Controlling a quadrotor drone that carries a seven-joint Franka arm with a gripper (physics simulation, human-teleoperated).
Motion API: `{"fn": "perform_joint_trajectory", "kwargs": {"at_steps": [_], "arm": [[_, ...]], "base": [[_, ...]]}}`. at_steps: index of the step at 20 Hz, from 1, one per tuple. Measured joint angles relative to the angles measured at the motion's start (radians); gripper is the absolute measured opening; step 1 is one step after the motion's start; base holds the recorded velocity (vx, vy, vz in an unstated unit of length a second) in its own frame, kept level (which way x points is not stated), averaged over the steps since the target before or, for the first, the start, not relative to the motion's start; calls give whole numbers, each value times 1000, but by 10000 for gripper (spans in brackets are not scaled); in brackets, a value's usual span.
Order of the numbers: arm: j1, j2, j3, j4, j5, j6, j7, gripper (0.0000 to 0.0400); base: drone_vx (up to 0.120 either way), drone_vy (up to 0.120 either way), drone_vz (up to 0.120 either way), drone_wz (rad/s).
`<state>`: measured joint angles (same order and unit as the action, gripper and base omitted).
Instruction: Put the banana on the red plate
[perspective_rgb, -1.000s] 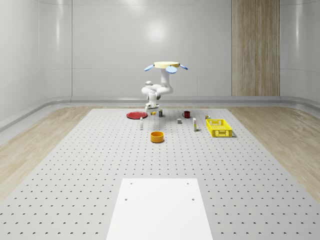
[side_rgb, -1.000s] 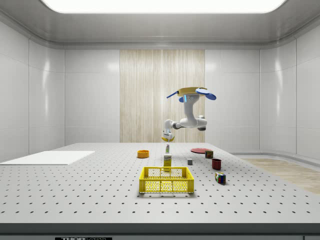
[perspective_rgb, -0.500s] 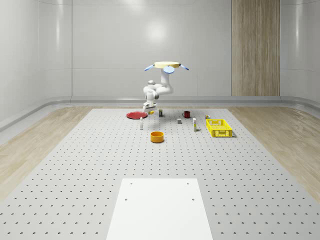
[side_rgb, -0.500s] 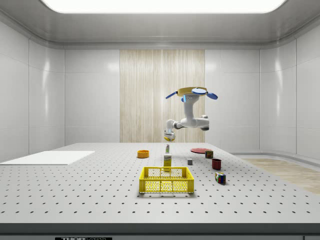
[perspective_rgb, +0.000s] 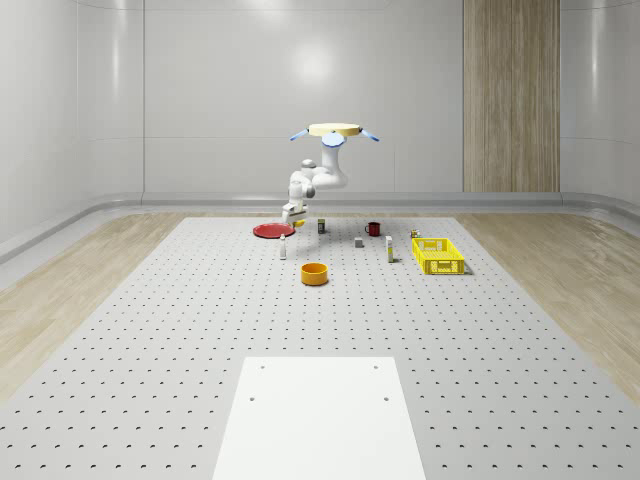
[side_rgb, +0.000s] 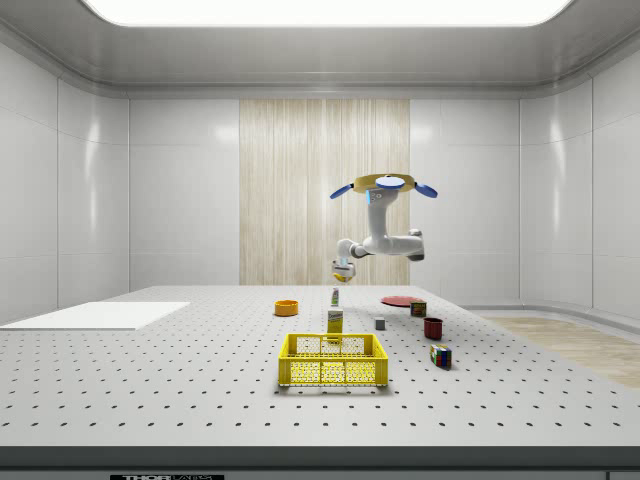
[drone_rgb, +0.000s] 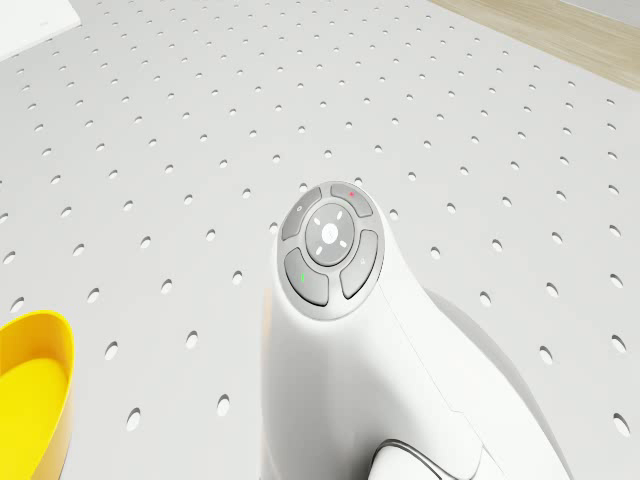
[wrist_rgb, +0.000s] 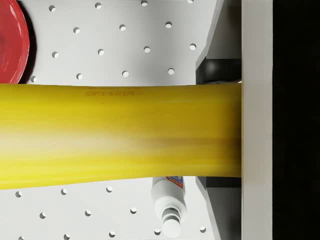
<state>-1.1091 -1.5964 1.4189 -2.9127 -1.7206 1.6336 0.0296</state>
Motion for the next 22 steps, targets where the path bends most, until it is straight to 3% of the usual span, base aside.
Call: {"fn": "perform_joint_trajectory", "kwargs": {"at_steps": [18,22], "arm": [[-3,-16,3,1,10,17,-538,193],[-3,-19,3,1,12,19,-633,193]], "base": [[0,0,0,-300],[0,0,0,-125]]}}
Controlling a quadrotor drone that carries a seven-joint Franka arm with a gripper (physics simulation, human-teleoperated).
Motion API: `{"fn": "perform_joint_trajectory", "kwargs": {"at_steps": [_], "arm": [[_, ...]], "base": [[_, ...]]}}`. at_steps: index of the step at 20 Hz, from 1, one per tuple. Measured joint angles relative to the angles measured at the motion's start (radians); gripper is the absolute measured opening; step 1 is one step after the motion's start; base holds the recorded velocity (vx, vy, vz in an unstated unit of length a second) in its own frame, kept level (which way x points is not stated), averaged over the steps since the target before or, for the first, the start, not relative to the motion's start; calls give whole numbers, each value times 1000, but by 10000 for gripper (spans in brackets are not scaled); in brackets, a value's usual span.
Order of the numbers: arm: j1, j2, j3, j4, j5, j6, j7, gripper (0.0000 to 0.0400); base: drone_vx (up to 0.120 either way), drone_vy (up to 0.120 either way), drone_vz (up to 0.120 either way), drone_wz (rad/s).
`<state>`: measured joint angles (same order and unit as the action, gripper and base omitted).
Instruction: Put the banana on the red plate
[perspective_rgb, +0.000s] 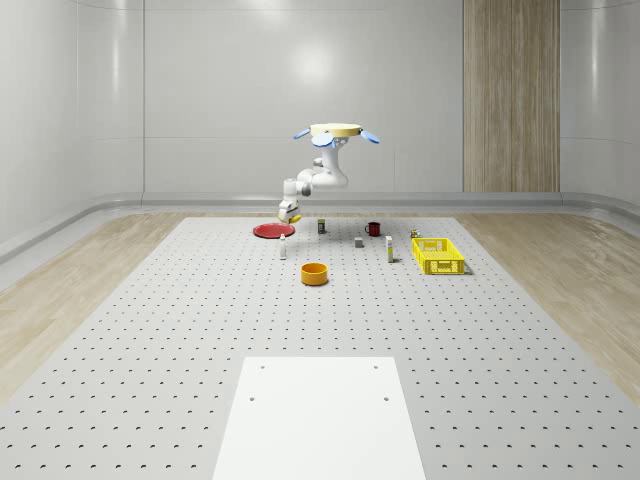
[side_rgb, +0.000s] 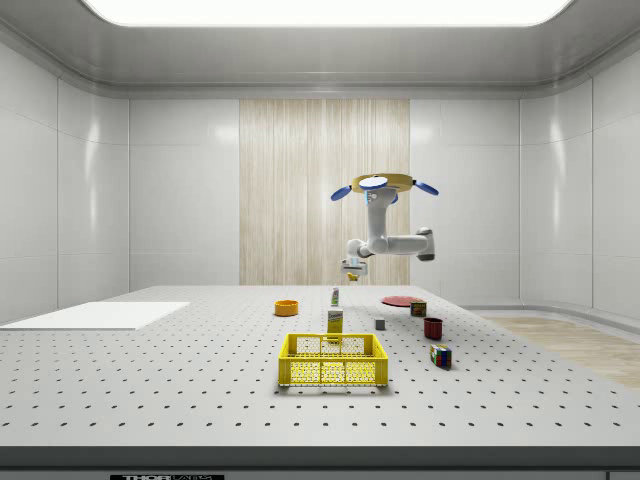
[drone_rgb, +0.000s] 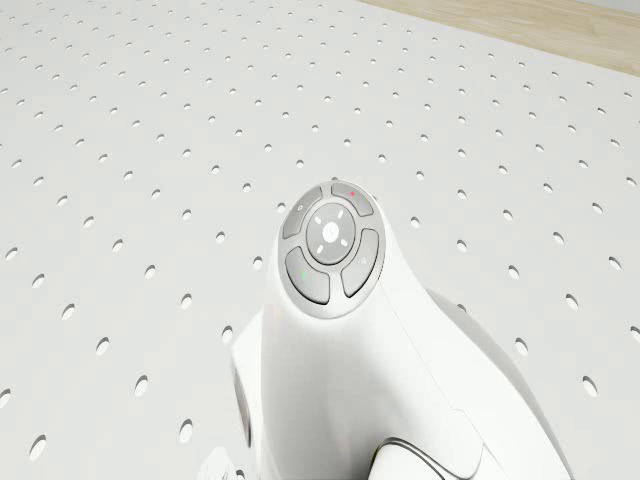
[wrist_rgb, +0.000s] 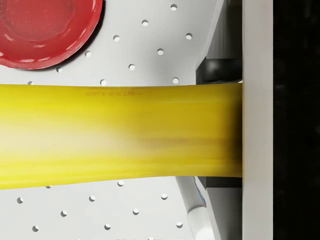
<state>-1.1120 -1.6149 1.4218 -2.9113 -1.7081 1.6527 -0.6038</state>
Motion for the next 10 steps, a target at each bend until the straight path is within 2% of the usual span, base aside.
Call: {"fn": "perform_joint_trajectory", "kwargs": {"at_steps": [10], "arm": [[-1,-5,1,1,5,5,-262,193]], "base": [[0,0,0,-300]]}}
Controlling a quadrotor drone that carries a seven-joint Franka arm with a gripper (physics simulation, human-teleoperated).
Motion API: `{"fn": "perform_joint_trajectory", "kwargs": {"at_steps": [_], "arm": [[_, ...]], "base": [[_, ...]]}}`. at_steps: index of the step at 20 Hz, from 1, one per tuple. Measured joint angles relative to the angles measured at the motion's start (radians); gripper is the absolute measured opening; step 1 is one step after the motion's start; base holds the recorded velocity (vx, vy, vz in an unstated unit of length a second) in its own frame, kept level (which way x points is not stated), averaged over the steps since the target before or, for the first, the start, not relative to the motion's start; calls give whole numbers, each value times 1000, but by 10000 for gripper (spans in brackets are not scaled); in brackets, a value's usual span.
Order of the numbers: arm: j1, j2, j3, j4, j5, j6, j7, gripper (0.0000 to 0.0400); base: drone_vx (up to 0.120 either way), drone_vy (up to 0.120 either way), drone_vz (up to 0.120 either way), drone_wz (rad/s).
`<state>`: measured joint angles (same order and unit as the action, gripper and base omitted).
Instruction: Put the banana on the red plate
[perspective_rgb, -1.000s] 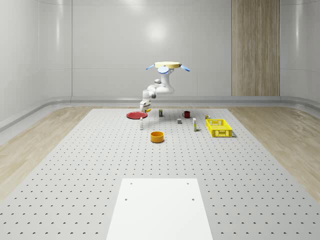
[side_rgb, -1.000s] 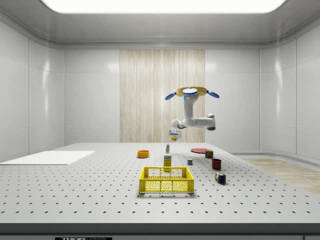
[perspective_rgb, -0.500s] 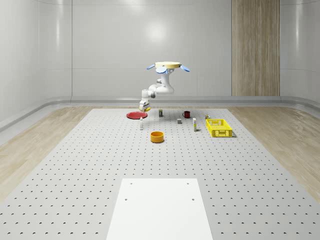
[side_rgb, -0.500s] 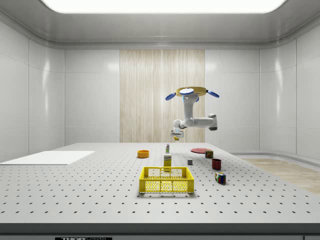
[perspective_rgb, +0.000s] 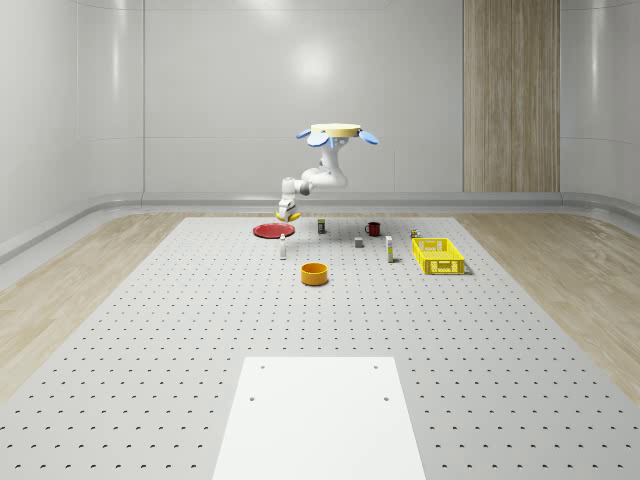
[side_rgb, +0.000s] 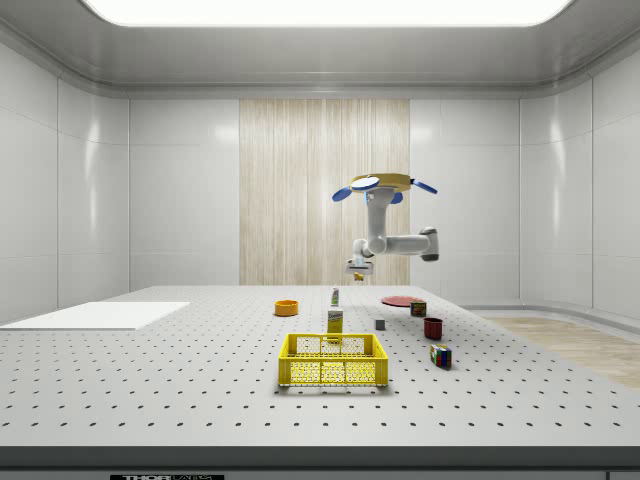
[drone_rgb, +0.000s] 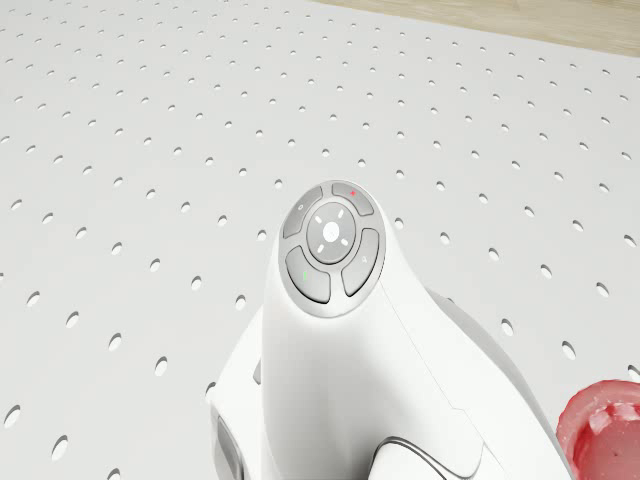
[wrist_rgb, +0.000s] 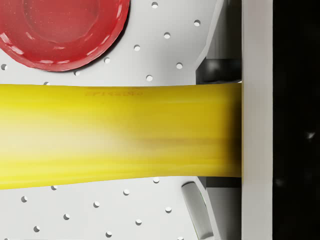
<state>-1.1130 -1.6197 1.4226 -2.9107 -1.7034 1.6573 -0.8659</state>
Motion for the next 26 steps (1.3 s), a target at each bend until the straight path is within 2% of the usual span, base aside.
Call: {"fn": "perform_joint_trajectory", "kwargs": {"at_steps": [13,16,19,26], "arm": [[-1,-5,1,1,6,4,-383,193],[-2,-5,1,1,7,4,-461,193],[-2,-5,1,1,8,4,-503,193],[-1,-4,1,1,9,3,-551,193]], "base": [[0,0,0,-300],[80,0,0,-67],[120,0,0,0],[120,-114,0,0]]}}
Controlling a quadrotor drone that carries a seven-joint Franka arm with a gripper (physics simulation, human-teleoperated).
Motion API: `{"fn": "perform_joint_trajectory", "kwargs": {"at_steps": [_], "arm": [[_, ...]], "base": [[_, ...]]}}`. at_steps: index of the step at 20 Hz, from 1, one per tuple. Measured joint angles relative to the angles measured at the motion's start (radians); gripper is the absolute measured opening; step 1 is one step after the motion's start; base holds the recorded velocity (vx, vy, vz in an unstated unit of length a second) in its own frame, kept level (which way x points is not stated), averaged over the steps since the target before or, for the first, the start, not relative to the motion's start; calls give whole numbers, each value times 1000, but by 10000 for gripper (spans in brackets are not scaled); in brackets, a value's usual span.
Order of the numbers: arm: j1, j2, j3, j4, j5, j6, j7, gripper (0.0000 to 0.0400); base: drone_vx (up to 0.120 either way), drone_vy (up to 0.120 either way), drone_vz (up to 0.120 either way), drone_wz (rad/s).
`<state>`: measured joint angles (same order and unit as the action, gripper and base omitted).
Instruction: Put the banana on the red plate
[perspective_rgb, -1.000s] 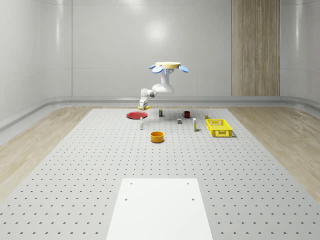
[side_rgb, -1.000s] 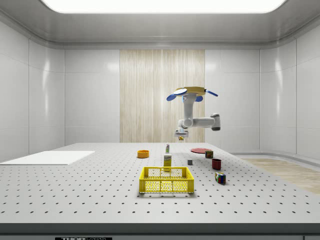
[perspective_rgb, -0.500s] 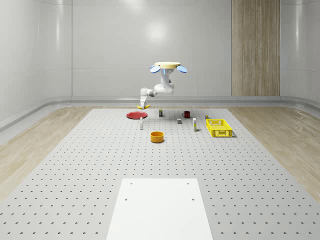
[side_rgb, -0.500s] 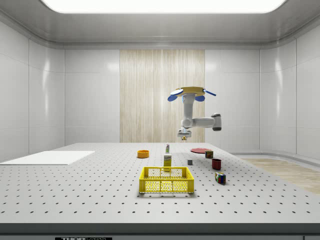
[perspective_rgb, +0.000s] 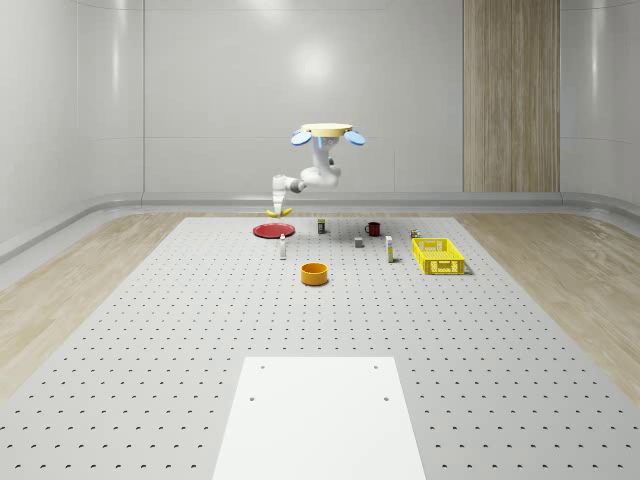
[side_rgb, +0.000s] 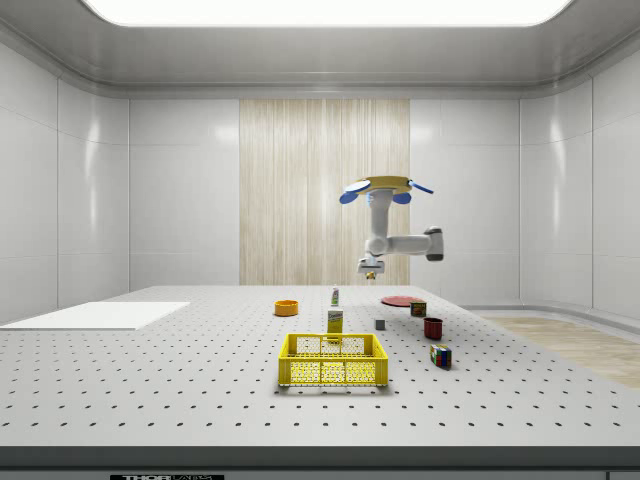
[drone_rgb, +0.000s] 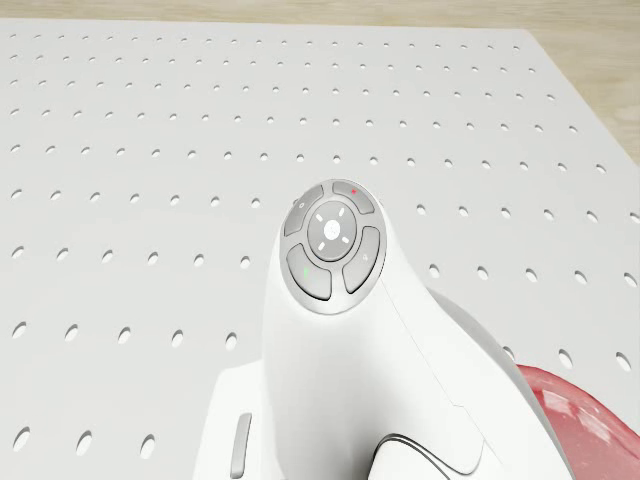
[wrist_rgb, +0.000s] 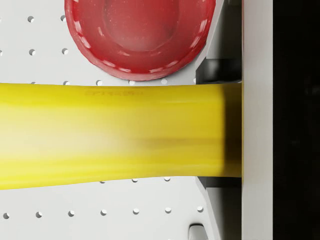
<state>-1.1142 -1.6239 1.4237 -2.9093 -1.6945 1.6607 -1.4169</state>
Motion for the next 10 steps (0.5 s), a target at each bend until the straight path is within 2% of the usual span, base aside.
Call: {"fn": "perform_joint_trajectory", "kwargs": {"at_steps": [1,4,10], "arm": [[0,0,0,0,0,0,-4,193],[0,1,0,0,0,-1,-11,193],[0,2,0,0,0,-2,-18,193]], "base": [[120,-120,0,0],[0,0,0,0],[0,-120,0,0]]}}
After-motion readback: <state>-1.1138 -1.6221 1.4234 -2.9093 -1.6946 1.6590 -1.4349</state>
